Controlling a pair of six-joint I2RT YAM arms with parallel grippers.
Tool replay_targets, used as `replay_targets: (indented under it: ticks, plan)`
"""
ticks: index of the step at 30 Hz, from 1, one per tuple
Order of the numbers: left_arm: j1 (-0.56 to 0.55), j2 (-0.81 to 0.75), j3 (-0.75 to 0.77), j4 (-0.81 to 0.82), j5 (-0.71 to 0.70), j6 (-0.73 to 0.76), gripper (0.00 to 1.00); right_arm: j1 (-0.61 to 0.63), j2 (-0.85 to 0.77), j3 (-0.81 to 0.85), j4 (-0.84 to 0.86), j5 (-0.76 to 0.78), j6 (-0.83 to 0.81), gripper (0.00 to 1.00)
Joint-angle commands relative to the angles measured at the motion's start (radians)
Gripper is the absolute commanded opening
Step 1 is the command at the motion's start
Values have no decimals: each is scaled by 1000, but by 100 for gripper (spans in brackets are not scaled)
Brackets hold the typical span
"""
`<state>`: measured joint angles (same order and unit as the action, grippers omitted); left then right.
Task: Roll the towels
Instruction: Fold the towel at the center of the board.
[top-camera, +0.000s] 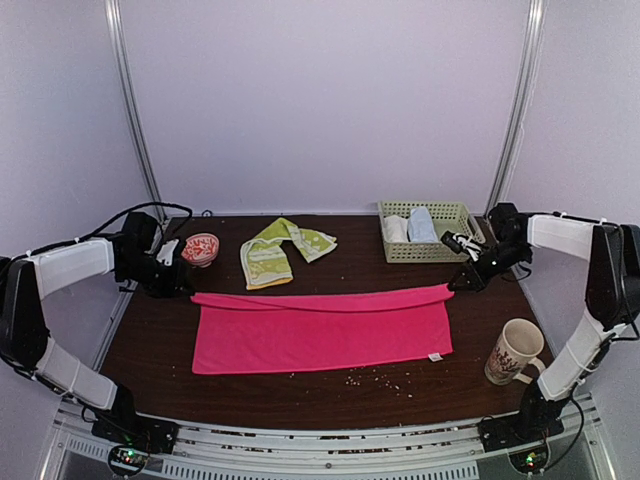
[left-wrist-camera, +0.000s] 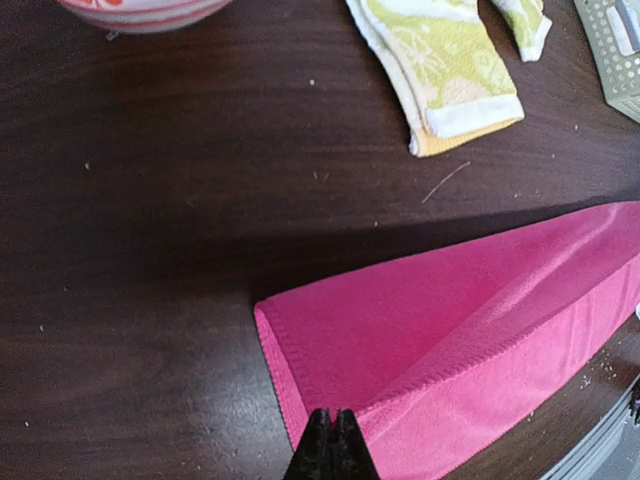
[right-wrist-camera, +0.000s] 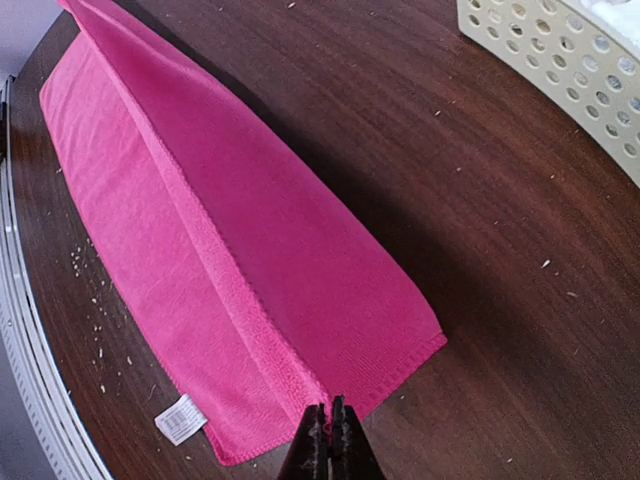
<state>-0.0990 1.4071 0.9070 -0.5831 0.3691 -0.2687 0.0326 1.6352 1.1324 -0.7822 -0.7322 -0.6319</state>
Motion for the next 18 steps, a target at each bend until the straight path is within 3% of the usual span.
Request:
replay_targets:
  ticks: [1, 18]
  plan:
    - [4, -11, 14, -113, -7, -7, 0, -8, -49, -58, -89, 0, -103, 0]
    - [4, -26, -56, -265, -5, 43, 0, 19, -9, -114, -221, 38, -315, 1]
